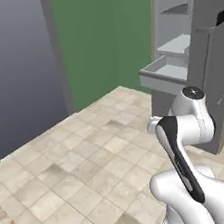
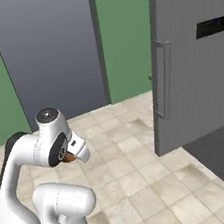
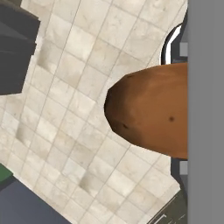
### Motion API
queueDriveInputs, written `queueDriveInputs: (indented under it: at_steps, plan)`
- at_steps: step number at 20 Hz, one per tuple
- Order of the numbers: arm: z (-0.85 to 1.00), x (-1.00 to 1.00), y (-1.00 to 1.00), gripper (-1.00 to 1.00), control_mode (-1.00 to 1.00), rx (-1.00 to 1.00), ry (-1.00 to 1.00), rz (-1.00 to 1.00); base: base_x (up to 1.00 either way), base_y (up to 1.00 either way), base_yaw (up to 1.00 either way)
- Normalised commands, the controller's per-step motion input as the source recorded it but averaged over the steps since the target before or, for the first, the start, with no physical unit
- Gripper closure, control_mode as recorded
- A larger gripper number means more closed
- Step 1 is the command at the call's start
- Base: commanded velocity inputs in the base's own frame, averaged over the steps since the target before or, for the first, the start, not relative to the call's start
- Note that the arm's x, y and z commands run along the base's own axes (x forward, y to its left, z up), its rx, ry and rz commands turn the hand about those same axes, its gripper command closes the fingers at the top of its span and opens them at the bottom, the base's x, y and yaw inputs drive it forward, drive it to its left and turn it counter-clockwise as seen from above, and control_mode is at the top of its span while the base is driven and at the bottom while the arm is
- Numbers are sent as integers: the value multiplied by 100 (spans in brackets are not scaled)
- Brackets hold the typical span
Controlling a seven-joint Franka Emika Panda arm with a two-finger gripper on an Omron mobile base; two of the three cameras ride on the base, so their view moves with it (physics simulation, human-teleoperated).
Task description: Place the bell pepper and potato inside the fridge drawer. Close the drawer after placing the vegetables.
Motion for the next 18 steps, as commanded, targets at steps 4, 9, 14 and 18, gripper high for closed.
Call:
queueDriveInputs:
  at_steps: [4,9,14,18]
  plan:
    - [0,0,0,100,100,0,0,0,100,19,0]
    - [0,0,0,100,100,0,0,0,100,4,-1]
    - [0,0,0,100,100,0,0,0,100,1,-20]
    - [0,0,0,100,100,0,0,0,99,6,-33]
